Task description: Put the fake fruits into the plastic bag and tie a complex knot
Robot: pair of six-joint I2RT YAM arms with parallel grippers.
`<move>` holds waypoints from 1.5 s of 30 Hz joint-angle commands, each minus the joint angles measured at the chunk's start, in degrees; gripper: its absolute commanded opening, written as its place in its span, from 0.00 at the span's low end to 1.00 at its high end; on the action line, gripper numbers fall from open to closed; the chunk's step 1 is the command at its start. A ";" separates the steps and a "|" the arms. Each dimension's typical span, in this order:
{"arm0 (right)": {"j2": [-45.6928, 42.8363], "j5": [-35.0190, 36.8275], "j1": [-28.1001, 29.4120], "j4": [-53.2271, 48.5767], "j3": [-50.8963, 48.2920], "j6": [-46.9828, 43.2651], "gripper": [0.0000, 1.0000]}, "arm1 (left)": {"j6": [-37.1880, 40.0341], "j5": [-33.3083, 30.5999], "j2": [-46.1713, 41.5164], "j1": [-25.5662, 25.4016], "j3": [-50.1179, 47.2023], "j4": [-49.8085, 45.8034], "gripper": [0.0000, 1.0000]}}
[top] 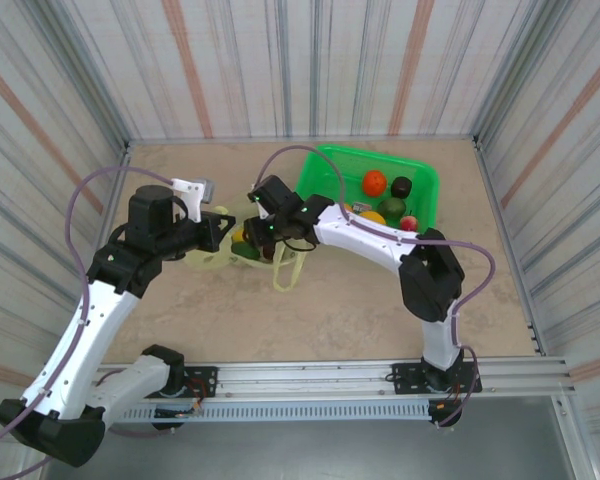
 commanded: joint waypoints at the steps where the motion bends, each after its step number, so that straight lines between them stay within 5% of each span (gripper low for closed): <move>1: -6.08 -0.16 -0.24 0.00 -1.51 -0.59 0.58 | 0.14 -0.79 -0.79 0.34 0.34 -0.66 0.00; 11: -21.58 -9.71 -3.51 3.02 -12.26 -0.75 0.44 | -0.24 0.02 -0.41 0.34 -0.01 -0.40 0.00; 20: -29.22 -10.50 -18.93 -0.36 -18.71 1.62 0.44 | -0.40 0.81 -0.01 0.33 0.09 -0.27 0.00; 28: -18.00 2.30 -36.56 -8.43 -11.84 -3.49 0.46 | -0.63 1.76 0.41 -0.10 0.08 0.24 0.00; 39: 2.54 11.13 -40.27 -16.10 6.91 -8.66 0.67 | 0.29 1.79 0.88 -0.30 0.16 0.22 0.00; 45: 5.31 12.55 -42.61 -16.44 7.85 -8.52 0.66 | 0.38 1.79 1.22 -0.37 0.10 0.20 0.00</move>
